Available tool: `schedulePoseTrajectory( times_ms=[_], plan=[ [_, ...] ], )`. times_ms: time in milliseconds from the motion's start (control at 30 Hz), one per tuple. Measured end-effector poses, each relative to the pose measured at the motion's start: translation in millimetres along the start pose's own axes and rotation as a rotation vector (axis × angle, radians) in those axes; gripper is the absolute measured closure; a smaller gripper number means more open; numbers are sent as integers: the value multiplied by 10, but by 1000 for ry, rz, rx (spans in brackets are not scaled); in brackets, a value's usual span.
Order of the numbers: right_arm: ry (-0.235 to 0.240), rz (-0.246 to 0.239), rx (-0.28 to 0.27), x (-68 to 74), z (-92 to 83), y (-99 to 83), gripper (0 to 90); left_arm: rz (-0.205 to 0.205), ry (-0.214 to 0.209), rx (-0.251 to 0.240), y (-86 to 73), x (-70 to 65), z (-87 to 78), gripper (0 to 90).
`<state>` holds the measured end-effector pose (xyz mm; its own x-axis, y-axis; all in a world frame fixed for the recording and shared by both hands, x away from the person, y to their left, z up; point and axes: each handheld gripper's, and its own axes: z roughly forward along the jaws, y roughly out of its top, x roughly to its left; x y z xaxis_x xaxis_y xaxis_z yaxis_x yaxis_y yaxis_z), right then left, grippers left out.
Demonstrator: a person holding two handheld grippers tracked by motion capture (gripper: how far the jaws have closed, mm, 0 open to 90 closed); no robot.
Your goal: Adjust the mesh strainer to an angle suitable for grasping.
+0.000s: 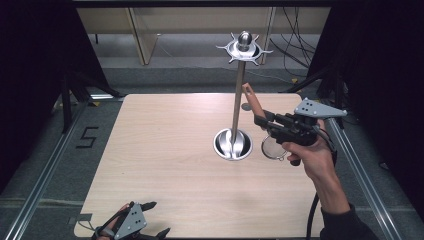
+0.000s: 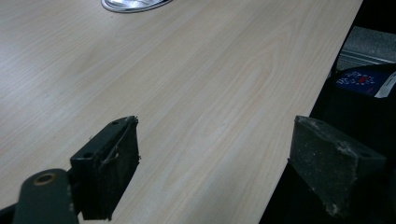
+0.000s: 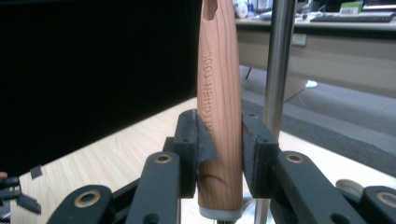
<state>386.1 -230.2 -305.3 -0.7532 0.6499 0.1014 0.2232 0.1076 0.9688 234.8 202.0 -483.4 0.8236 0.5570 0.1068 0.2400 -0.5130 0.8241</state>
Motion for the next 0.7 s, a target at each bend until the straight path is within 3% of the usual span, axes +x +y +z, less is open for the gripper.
schedulePoseTrajectory(
  times_ms=[67,167,200,367,467,667,700],
  plan=[
    [-4,5,-15,-2,-10,64,713,-29,7,-4,-9,-15,8,152],
    [-8,8,-37,-14,-22,146,713,-7,0,-1,-2,-4,2,152],
    [-10,6,-46,-19,-25,170,713,-27,3,-2,-6,-18,3,152],
    [-11,20,-71,-47,-55,259,713,-26,6,-3,-8,-15,7,152],
    [-35,8,-81,-70,-81,311,713,-24,4,1,-6,-13,5,152],
    [-40,6,-106,-103,-109,354,713,-20,3,5,-3,-9,3,152],
    [-35,22,-107,-102,-109,358,713,-22,6,1,-4,-12,5,152]
  ],
)
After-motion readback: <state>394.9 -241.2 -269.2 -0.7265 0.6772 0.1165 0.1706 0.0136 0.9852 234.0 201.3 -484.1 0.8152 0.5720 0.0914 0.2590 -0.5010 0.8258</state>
